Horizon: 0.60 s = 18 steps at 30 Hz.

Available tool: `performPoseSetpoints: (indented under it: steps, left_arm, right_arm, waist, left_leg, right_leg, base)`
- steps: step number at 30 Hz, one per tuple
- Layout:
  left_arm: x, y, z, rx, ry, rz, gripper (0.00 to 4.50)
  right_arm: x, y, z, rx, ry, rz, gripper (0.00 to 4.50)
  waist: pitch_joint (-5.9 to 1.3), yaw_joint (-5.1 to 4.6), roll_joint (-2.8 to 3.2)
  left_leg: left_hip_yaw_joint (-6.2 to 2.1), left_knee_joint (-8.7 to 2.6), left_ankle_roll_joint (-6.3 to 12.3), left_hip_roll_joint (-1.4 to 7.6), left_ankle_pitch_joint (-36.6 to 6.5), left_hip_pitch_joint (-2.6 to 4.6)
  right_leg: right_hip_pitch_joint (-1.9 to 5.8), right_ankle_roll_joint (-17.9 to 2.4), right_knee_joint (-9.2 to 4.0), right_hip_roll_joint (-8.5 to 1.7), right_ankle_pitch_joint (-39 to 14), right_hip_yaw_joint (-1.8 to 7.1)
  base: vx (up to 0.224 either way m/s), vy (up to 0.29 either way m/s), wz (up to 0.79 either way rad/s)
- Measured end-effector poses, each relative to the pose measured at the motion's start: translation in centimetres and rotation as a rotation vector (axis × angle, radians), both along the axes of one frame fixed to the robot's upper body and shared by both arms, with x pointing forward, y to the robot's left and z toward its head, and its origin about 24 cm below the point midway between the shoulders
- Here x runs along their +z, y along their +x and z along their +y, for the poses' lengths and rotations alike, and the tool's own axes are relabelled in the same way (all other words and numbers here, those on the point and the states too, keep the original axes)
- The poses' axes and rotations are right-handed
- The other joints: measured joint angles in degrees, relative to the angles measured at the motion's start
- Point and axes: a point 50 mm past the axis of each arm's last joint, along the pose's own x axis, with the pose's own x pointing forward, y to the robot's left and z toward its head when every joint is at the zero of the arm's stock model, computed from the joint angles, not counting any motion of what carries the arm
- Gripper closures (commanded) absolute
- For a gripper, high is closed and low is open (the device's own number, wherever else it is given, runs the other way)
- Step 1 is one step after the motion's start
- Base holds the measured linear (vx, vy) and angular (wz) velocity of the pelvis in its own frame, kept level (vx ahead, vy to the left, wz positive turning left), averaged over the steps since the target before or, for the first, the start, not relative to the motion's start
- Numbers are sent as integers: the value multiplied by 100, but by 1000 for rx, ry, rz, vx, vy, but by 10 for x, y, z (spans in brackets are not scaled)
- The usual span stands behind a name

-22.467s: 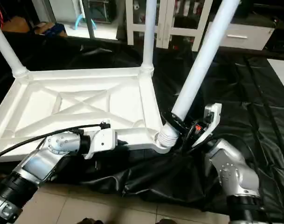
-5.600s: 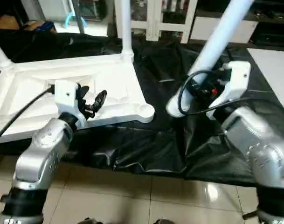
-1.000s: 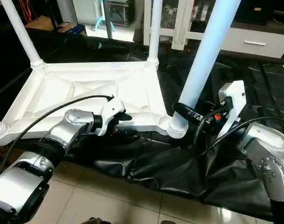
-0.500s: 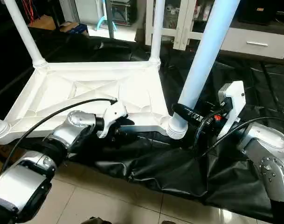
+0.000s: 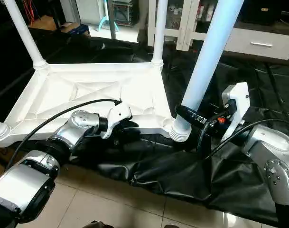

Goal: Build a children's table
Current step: Insert table leg to table base

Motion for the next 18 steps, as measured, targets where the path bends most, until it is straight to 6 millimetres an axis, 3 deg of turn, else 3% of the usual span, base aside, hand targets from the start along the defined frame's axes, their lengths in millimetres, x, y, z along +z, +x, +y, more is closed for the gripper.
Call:
performPoseSetpoints:
  steps: [13, 18]
  left_arm:
    - [-6, -8, 0, -112, 78, -76, 449]
    - [-9, -12, 3, -121, 75, -81, 449]
  right_arm:
    - [-7, 6, 4, -92, 38, 12, 266]
    - [-10, 9, 2, -124, 38, 19, 266]
  waist:
    - [-23, -43, 29]
    - [-38, -55, 51]
  left_leg:
    - [4, -6, 7, 0, -6, 8]
    - [8, -22, 4, 0, -7, 30]
  right_leg:
    - [4, 0, -10, 0, 0, 0]
    - [17, 1, -19, -1, 0, 2]
  base:
    - [0, 0, 0]
    - [0, 0, 0]
